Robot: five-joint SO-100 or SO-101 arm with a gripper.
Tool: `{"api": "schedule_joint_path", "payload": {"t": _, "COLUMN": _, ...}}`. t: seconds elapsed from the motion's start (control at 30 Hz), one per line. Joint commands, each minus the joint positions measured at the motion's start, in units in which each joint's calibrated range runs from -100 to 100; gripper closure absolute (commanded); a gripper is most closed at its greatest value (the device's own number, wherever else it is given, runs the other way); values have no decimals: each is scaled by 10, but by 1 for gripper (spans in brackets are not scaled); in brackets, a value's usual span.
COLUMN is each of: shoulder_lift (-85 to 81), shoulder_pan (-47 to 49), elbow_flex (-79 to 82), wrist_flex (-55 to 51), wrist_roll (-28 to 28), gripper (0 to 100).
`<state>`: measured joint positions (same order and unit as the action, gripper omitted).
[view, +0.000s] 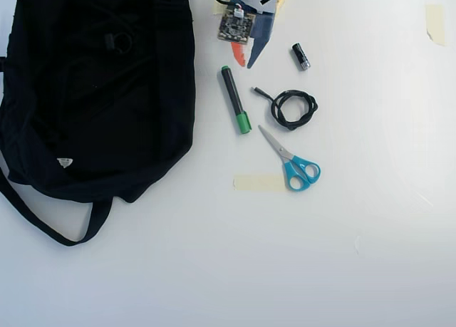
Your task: Put the bike light into the black bag
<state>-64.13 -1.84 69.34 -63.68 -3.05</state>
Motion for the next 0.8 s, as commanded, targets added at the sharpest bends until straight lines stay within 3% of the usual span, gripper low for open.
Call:
{"api": "schedule_joint_path", "payload": {"t": 0.0, "shoulder_lift": -65, "shoulder_pan": 15, "elbow_flex": 51, "wrist_flex": 4, "wrist_roll": 11, "gripper": 98}}
{"api": "schedule_joint_path", "payload": {"t": 0.4, "shoulder_lift": -352, "shoulder_pan": 93, "elbow_flex": 278, "wrist_flex": -51, "wrist_roll": 7, "gripper": 98}}
{"api": "schedule_joint_path", "payload": {"t": 0.63, "shoulder_lift": -356, "shoulder_pan": 21, "elbow_flex": 299, "wrist_flex": -87, "wrist_roll": 11, "gripper": 98}}
{"api": "schedule_joint_path", "payload": {"t": 0.77, "shoulder_lift": -356, "shoulder_pan": 27, "elbow_flex": 299, "wrist_flex": -87, "wrist_roll": 8, "gripper": 98}}
